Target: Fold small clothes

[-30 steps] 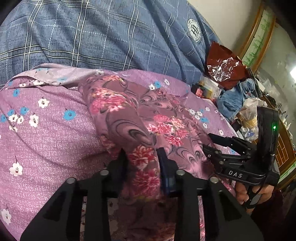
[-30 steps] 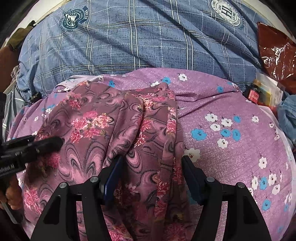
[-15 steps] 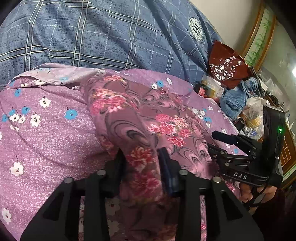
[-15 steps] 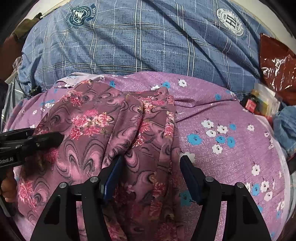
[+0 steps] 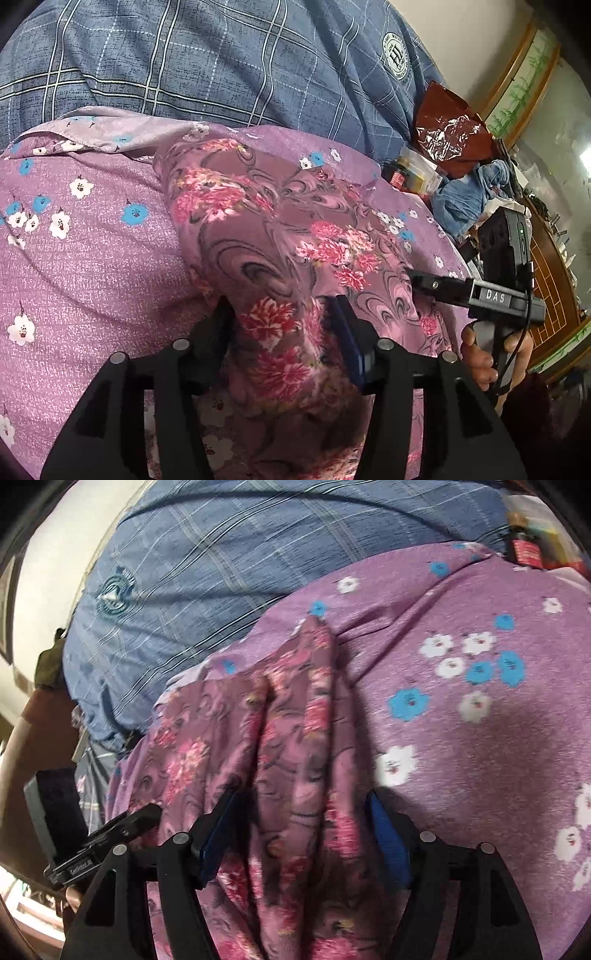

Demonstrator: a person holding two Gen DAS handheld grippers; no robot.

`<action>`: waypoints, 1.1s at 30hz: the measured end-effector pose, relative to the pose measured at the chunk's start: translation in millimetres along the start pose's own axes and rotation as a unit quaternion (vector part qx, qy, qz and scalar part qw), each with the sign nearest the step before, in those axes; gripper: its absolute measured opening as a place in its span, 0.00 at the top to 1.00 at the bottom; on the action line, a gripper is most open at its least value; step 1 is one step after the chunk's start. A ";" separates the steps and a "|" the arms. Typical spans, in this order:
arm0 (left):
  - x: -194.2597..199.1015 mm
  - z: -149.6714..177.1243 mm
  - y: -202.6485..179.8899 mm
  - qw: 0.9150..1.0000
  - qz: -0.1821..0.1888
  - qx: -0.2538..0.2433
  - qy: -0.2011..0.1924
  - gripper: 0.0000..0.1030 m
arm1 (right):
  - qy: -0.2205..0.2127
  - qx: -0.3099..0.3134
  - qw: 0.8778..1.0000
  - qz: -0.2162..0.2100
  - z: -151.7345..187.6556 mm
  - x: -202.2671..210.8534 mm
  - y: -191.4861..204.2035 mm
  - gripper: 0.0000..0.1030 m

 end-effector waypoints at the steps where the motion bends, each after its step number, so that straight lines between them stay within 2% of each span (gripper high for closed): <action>1: 0.1 -0.2 0.0 1.000 -0.002 -0.001 -0.001 0.55 | 0.002 0.007 1.000 0.000 -0.2 -2.7 4.3 0.29; 3: 0.8 -1.0 0.3 1.000 -0.005 -0.001 -0.003 0.63 | 0.004 0.012 1.000 -0.002 -0.5 -4.2 8.9 0.29; 7: 1.5 -2.0 2.0 1.000 -0.004 0.006 -0.008 0.69 | 0.006 0.004 1.000 -0.016 -1.0 -7.1 13.6 0.32; 8: 1.2 -2.1 1.4 1.000 -0.005 0.005 -0.010 0.70 | 0.005 0.005 1.000 -0.016 -1.6 -7.5 14.4 0.38; 10: 1.4 -2.2 -1.2 1.000 -0.009 -0.001 -0.014 0.72 | 0.011 0.011 1.000 -0.016 -1.4 -9.4 18.3 0.60; 12: 1.8 -2.3 -3.2 1.000 -0.011 -0.006 -0.018 0.73 | 0.011 0.028 0.999 0.011 -1.8 -9.2 23.2 0.73; 13: 2.3 -2.5 -3.3 1.000 -0.012 -0.006 -0.018 0.73 | 0.012 0.034 0.999 0.018 -1.4 -9.1 25.5 0.76; 21: 16.2 -2.0 -5.4 0.999 -0.017 -0.007 -0.031 0.78 | -0.013 0.048 0.997 0.053 -4.0 5.6 47.7 0.80; 26: 42.7 -3.8 -2.4 0.998 -0.018 -0.001 -0.055 0.78 | -0.028 0.039 0.998 0.036 -7.0 16.3 67.1 0.80; 33: 87.9 -4.1 16.9 0.995 -0.020 0.014 -0.094 0.78 | -0.048 0.060 0.997 0.022 -3.0 23.8 112.4 0.80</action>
Point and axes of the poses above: each gripper's, at about its wrist camera, not at the fingertips, and x roughly against the way its jaws point, y to its left, z to its underside, the point moved 3 cm from there along -x, roughly the way its jaws point, and after that the axes turned 7 degrees about x, right-handed, at the moved point
